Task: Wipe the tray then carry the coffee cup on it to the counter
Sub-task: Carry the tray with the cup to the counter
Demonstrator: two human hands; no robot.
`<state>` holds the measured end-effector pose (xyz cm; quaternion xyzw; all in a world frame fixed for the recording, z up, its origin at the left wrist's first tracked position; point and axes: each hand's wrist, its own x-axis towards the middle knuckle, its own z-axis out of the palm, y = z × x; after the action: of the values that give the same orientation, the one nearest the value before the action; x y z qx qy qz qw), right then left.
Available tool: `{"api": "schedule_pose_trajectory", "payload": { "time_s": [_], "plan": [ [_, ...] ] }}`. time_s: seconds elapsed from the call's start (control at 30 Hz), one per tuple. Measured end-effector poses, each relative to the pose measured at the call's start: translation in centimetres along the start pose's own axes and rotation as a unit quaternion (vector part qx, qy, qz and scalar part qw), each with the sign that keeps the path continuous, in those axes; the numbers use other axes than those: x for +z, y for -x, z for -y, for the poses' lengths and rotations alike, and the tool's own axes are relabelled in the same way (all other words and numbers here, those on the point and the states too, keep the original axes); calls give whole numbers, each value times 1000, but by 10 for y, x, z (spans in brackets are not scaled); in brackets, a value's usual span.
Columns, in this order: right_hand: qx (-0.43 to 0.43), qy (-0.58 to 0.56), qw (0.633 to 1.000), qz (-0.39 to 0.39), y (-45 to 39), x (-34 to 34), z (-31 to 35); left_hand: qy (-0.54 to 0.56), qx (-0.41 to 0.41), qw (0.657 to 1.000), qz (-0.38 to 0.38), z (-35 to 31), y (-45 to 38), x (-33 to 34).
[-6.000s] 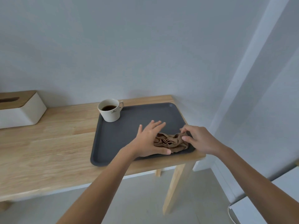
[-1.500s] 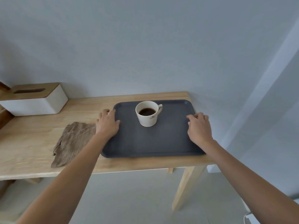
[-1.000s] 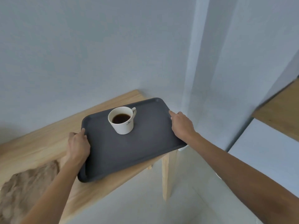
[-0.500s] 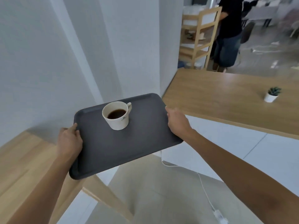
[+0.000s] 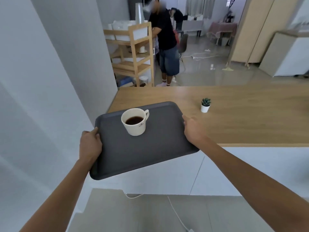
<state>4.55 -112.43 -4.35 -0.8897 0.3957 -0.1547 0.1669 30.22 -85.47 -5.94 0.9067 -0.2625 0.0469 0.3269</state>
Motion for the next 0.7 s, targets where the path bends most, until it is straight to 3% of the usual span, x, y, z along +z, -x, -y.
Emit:
{"api": "schedule_pose_trajectory", "payload": {
  "time_s": [0.3,0.7],
  "plan": [
    [101,33,994,-20,-91,28,-91,-3,67,996,67,-53,-113,138],
    [221,16,975,9,-209,91,-128,40,60,986,150,-75,-248,273]
  ]
}}
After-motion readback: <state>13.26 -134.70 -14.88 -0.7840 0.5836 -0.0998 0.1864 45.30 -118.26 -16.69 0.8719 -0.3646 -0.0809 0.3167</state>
